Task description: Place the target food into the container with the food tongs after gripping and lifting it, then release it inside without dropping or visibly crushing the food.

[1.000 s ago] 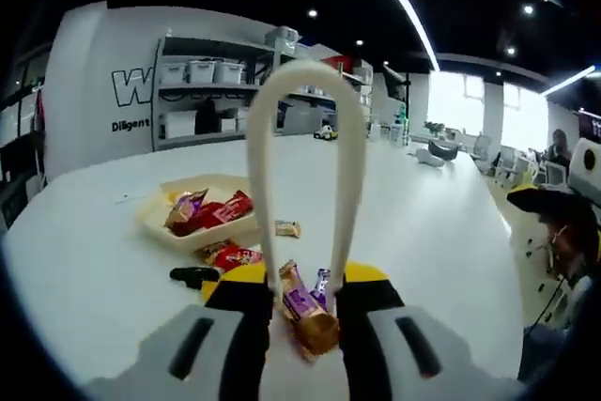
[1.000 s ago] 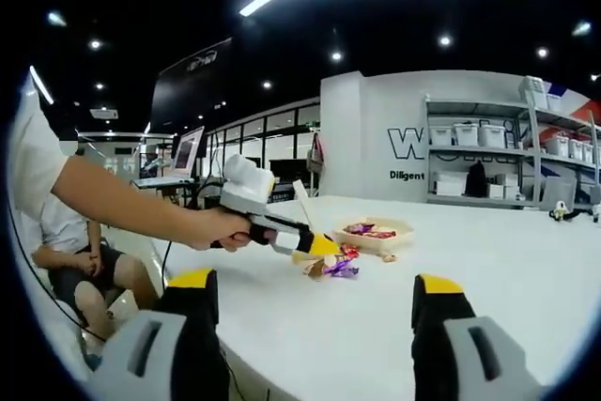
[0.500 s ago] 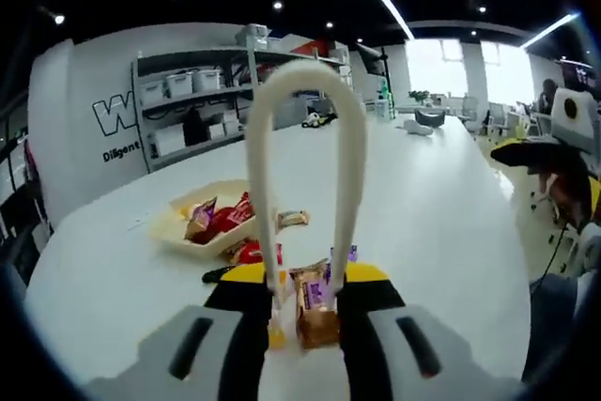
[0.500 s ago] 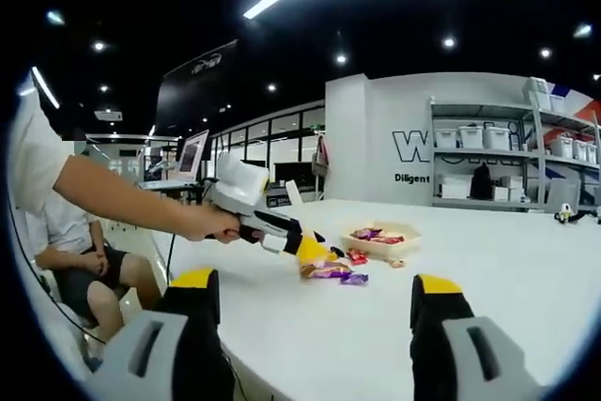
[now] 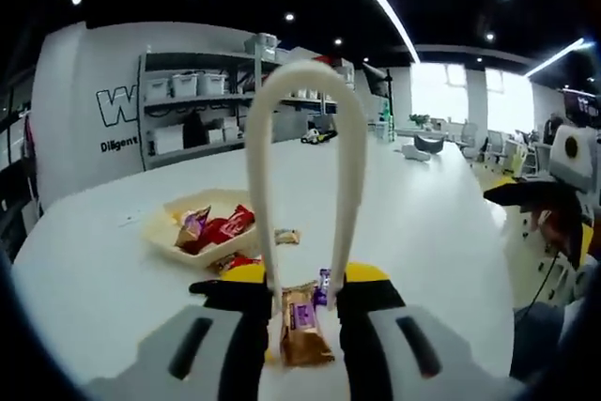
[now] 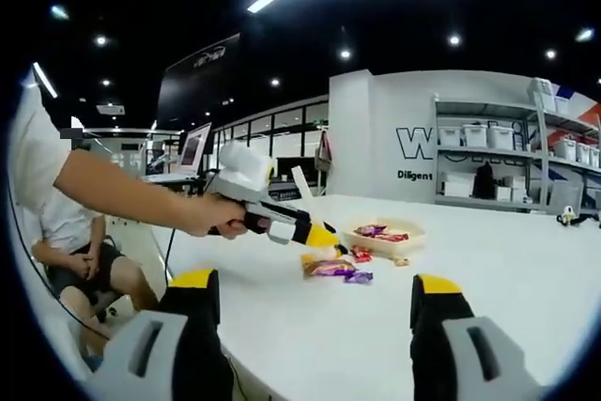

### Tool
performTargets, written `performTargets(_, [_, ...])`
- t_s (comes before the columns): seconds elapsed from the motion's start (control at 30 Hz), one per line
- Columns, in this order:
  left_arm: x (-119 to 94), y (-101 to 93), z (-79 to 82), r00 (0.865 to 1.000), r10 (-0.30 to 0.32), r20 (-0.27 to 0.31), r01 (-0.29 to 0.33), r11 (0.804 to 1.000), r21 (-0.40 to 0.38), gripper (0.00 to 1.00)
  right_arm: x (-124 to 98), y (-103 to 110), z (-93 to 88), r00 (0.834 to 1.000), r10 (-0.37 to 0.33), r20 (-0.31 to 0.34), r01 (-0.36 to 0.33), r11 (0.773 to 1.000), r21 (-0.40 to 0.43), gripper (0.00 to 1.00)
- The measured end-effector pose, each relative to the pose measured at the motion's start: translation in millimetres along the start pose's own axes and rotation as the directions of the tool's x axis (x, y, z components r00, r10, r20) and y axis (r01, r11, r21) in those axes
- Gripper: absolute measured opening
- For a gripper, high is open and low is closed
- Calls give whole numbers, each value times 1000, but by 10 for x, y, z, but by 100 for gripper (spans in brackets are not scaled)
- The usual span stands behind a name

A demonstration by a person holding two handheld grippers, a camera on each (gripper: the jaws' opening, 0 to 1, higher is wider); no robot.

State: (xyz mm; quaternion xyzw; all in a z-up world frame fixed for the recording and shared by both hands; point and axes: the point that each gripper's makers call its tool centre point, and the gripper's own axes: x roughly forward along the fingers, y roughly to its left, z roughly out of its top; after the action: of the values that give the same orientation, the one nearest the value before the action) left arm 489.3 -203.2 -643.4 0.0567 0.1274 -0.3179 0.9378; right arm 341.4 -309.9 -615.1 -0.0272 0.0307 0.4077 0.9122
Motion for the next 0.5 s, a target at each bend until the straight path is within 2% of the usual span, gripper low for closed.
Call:
performTargets(0.07, [16,3,-16,1000,5,2,-5,1000,-18,26,-8,-37,3,1000,-5,-3,5,1000,-5,82])
performTargets(0.13, [49,73,-57,999,50,-5,-51,992,-120,26,-4,-82,3,1000,-8,-8,8,1000,-5,82])
performTargets(0.17, [59,78,-56,999,52,0,-51,988,-144,26,5,-101,7,1000,-10,-10,10,1000,-6,82])
performTargets(0.2, [57,67,-45,999,45,8,-44,993,-113,26,7,-109,13,1000,-10,-11,9,1000,-8,82])
performTargets(0.27, [52,52,-40,999,50,16,-48,994,-100,26,10,-115,24,1000,-8,-11,8,1000,-12,82])
performTargets(0.37, [45,40,-47,999,46,21,-43,992,-119,26,3,-125,38,1000,-6,-10,6,1000,-16,82])
performTargets(0.5, [-14,11,-59,998,56,24,-54,994,-94,26,-1,-125,39,1000,-1,-6,1,1000,-10,82])
